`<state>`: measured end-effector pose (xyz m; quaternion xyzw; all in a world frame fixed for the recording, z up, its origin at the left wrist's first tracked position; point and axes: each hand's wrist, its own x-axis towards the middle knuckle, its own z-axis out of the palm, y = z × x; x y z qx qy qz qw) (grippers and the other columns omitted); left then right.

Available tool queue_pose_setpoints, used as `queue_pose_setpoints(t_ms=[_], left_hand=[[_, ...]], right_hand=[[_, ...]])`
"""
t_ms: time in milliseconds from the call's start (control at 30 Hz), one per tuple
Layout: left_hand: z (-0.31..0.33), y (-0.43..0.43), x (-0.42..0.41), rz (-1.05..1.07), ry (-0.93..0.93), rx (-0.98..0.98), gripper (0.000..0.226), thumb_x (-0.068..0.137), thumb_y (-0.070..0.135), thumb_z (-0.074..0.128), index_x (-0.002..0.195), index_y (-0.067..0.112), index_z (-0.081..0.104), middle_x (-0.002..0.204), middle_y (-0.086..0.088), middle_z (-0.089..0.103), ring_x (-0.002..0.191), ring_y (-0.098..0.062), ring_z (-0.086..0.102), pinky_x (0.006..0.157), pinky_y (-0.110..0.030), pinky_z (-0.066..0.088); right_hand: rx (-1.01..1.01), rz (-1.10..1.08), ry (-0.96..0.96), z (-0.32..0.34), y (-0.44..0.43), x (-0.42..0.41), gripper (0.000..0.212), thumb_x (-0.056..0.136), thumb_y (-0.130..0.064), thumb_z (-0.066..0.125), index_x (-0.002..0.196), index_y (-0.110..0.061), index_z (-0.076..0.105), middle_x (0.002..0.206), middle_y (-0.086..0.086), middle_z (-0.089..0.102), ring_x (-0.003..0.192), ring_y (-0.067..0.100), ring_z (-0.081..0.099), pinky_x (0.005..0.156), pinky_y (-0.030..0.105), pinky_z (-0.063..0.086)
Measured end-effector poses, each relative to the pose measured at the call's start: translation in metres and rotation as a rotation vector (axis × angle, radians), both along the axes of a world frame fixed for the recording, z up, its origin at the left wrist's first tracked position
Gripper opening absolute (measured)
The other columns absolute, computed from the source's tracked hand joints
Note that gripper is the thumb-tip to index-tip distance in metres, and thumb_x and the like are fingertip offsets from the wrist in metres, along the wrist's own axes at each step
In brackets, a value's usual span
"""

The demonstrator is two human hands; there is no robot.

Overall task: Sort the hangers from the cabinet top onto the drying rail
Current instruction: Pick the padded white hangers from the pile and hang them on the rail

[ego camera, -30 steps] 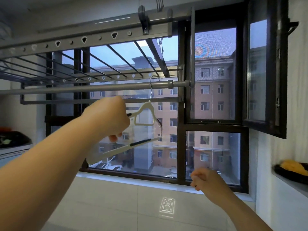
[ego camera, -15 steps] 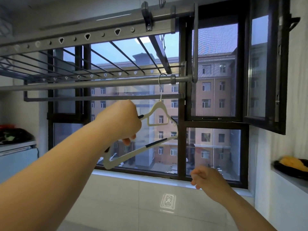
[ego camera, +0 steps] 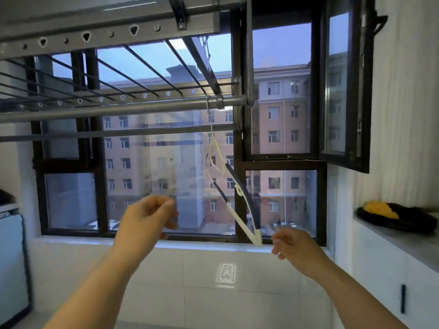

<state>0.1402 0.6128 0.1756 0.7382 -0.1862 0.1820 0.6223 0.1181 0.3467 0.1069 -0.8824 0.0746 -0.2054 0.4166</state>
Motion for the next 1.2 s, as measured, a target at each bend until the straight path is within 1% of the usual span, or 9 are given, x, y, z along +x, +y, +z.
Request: queue_pose_setpoints(t_ms=[167,400,567,633,733,900,1000,1100,1200], left_hand=[[-0.060,-0.051,0.002,-0.192,0.154,0.128,0.026,0.089,0.008,0.051,0.067,0.014,0.063,0.047,0.006,0.064,0.042,-0.005,0.059,0.044,-0.021,0.042],[-0.098,-0.172,-0.016,-0.492,0.278,0.367,0.027,0.088,0.003,0.049,0.067,0.013,0.063,0.054,0.001,0.064,0.045,-0.007,0.058,0.039,-0.012,0.040],[-0.113,-0.282,-0.033,-0.631,0.281,0.491,0.024,0.090,0.011,0.049,0.071,0.016,0.063,0.068,-0.002,0.066,0.060,-0.012,0.061,0.049,-0.017,0.044],[-0.124,-0.327,-0.037,-0.677,0.226,0.517,0.025,0.089,0.011,0.051,0.068,0.018,0.063,0.060,0.002,0.066,0.057,-0.008,0.061,0.051,-0.018,0.045],[-0.144,-0.395,-0.041,-0.732,0.134,0.537,0.029,0.087,0.010,0.054,0.063,0.025,0.062,0.051,0.008,0.064,0.053,0.000,0.059,0.056,-0.015,0.042],[-0.183,-0.498,-0.059,-0.744,0.060,0.509,0.029,0.087,0.016,0.057,0.068,0.037,0.057,0.084,0.009,0.065,0.084,-0.013,0.062,0.074,-0.020,0.040],[-0.205,-0.549,-0.072,-0.733,-0.012,0.564,0.017,0.090,0.024,0.052,0.101,0.032,0.062,0.116,0.005,0.060,0.111,-0.016,0.055,0.095,-0.024,0.039],[-0.227,-0.596,-0.085,-0.802,-0.226,0.740,0.046,0.092,0.037,0.043,0.137,0.025,0.037,0.147,0.004,0.036,0.134,-0.011,0.034,0.109,-0.021,0.025],[-0.240,-0.630,-0.101,-0.846,-0.385,0.922,0.064,0.090,0.056,0.026,0.145,0.029,0.009,0.155,0.007,0.008,0.142,-0.008,0.011,0.115,-0.026,0.012]], right_hand=[[-0.012,-0.068,-0.013,-0.006,-0.029,-0.022,0.026,0.093,-0.017,0.048,0.069,-0.025,0.053,0.081,-0.007,0.058,0.067,0.008,0.055,0.062,0.018,0.043],[0.024,-0.278,0.019,-0.024,-0.113,-0.077,0.021,0.092,-0.015,0.047,0.079,-0.010,0.063,0.078,0.002,0.061,0.073,0.014,0.054,0.074,0.026,0.045],[0.102,-0.486,0.022,-0.046,-0.205,-0.129,0.017,0.091,-0.014,0.049,0.081,-0.014,0.064,0.083,-0.001,0.060,0.078,0.013,0.054,0.067,0.022,0.043],[0.138,-0.577,0.009,-0.057,-0.246,-0.150,0.019,0.090,-0.011,0.051,0.075,-0.020,0.060,0.083,0.003,0.062,0.079,0.014,0.054,0.074,0.024,0.043],[0.150,-0.721,0.025,-0.071,-0.305,-0.180,0.015,0.089,-0.010,0.052,0.093,-0.008,0.065,0.087,0.007,0.063,0.082,0.015,0.054,0.075,0.025,0.042],[0.050,-0.987,0.041,-0.085,-0.387,-0.231,0.015,0.088,-0.009,0.053,0.098,-0.008,0.064,0.096,0.011,0.066,0.094,0.024,0.061,0.075,0.025,0.042],[-0.143,-1.221,0.087,-0.087,-0.423,-0.257,0.025,0.088,-0.016,0.053,0.109,-0.004,0.061,0.112,0.015,0.064,0.107,0.030,0.056,0.090,0.034,0.044],[-0.234,-1.337,0.335,-0.091,-0.445,-0.271,0.048,0.088,-0.035,0.052,0.127,-0.009,0.045,0.133,0.012,0.048,0.125,0.030,0.040,0.103,0.037,0.033],[-0.146,-1.330,0.538,-0.097,-0.456,-0.279,0.061,0.088,-0.042,0.049,0.137,-0.012,0.029,0.142,0.011,0.035,0.130,0.032,0.032,0.107,0.040,0.028]])
